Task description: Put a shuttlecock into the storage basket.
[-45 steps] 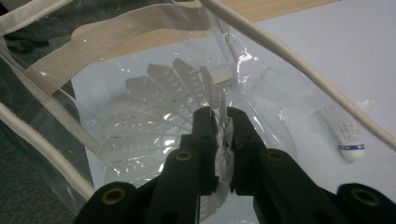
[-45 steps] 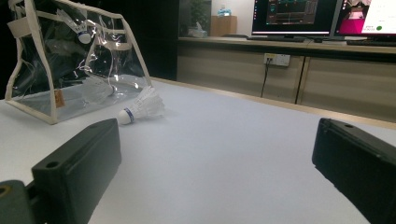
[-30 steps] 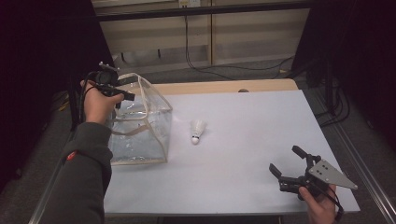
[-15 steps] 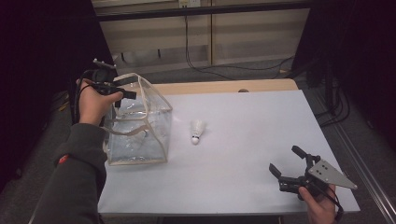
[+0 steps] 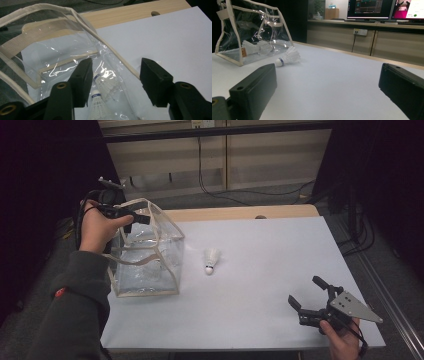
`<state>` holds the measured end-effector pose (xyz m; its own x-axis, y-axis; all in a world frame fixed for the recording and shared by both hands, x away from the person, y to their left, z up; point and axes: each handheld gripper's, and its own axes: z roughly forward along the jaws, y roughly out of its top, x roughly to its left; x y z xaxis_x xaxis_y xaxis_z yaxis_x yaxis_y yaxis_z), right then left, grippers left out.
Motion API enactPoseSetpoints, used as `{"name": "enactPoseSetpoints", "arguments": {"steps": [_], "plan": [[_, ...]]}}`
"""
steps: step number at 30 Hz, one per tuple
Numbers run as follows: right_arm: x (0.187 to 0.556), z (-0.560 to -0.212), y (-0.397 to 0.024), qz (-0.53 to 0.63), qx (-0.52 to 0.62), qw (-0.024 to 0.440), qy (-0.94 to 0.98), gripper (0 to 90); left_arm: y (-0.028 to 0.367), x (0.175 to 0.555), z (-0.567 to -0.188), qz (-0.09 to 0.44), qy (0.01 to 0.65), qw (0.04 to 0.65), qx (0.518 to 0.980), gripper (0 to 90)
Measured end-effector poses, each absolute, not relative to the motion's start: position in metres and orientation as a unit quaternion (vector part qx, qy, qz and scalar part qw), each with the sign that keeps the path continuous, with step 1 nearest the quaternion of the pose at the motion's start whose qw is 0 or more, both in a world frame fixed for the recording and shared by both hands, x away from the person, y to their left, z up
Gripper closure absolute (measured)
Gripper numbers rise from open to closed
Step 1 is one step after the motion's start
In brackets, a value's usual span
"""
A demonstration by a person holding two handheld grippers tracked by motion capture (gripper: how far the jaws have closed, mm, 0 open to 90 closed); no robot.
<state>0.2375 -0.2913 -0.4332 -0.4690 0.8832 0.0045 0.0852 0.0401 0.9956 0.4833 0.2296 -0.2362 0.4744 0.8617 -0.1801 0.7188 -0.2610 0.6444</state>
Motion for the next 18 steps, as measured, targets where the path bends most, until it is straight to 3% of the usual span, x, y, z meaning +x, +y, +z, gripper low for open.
{"name": "enactPoseSetpoints", "arguments": {"steps": [18], "plan": [[0.238,-0.433,-0.290,0.579,0.381,0.346,0.633,1.7,0.212,0.477,-0.226,0.091,0.481,0.344,0.802,24.9]]}}
